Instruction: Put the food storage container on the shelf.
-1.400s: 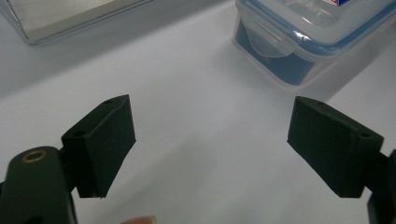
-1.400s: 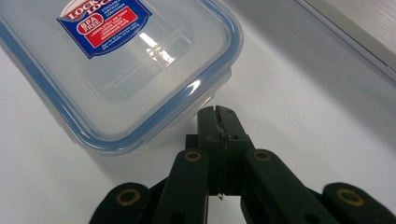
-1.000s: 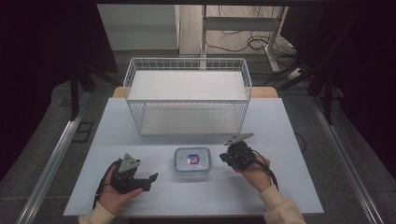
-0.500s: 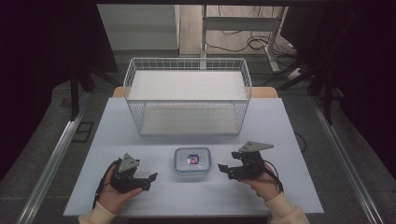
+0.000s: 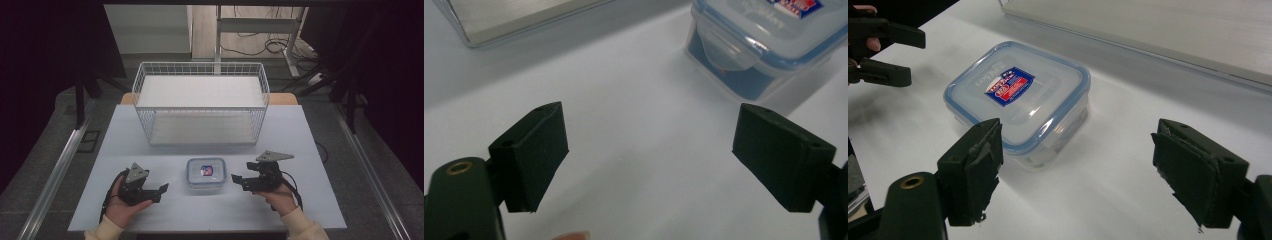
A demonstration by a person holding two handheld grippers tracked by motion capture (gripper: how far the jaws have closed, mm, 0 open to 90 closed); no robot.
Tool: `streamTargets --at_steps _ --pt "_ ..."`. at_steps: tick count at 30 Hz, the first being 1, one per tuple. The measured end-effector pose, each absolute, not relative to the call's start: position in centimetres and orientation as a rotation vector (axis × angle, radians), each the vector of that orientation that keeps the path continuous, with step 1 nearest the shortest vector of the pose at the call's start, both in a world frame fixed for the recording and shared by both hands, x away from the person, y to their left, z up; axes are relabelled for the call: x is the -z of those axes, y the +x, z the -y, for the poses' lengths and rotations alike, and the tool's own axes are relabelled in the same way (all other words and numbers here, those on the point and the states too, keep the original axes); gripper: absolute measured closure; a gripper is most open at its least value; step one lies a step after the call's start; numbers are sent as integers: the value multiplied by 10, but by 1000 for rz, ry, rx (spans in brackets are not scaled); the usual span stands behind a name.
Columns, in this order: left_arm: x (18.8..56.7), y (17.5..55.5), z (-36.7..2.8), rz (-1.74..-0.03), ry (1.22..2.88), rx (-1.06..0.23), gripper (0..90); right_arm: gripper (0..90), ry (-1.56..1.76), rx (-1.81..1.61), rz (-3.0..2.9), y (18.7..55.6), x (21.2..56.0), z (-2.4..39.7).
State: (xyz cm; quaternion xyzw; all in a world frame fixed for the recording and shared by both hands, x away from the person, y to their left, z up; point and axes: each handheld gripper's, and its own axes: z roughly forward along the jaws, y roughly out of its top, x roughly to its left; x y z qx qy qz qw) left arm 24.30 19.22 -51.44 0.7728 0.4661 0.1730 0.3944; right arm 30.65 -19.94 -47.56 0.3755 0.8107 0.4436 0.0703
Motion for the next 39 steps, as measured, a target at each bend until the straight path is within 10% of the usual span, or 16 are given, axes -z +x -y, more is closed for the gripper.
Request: streamTargets --at_steps 39 --pt "519 315 -139 -1282 1798 158 202 181 1324 -1338 -2575 341 498 148"
